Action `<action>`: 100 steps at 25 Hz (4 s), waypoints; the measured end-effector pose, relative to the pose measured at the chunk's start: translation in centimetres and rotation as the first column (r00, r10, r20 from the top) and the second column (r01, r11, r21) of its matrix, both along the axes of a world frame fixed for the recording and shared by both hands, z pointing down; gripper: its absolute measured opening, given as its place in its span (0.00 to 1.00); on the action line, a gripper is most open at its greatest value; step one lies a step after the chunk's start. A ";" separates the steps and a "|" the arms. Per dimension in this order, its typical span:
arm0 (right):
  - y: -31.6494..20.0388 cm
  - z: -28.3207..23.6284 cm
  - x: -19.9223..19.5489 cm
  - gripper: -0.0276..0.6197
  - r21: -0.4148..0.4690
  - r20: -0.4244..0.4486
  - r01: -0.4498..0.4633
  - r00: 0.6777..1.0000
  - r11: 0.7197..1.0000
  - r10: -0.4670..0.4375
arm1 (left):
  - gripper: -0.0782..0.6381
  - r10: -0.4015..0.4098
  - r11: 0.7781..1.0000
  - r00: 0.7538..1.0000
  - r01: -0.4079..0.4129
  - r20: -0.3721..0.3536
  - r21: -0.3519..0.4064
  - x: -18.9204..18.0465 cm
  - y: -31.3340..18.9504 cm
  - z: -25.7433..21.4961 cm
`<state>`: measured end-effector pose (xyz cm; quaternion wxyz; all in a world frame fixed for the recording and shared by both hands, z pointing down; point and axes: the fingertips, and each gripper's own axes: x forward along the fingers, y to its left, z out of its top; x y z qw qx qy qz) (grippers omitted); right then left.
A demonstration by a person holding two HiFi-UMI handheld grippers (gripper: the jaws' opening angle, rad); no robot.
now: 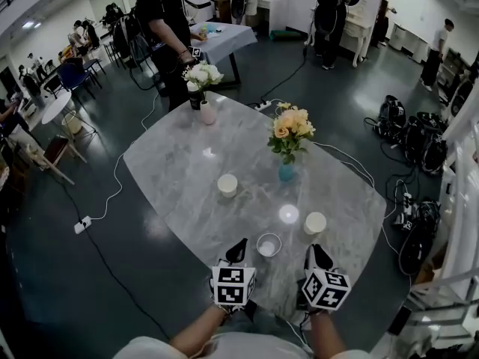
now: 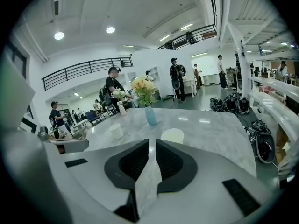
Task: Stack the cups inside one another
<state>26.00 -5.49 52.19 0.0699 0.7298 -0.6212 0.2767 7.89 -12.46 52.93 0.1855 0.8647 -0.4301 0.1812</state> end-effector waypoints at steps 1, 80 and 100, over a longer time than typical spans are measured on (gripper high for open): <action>0.0 0.2 0.2 0.06 -0.002 0.002 -0.004 1.000 1.000 0.004 | 0.10 0.004 1.000 1.000 -0.004 0.002 -0.002 0.3 -0.1 0.1; -6.3 9.1 6.0 0.38 -0.163 -0.002 -0.112 0.994 0.980 0.113 | 0.10 0.011 0.989 0.997 0.000 0.076 -0.146 2.2 -6.9 7.6; -3.2 4.5 1.3 0.38 -0.101 -0.022 -0.013 1.000 0.995 0.011 | 0.10 -0.063 0.992 0.997 0.066 0.032 -0.105 -1.7 -2.3 4.1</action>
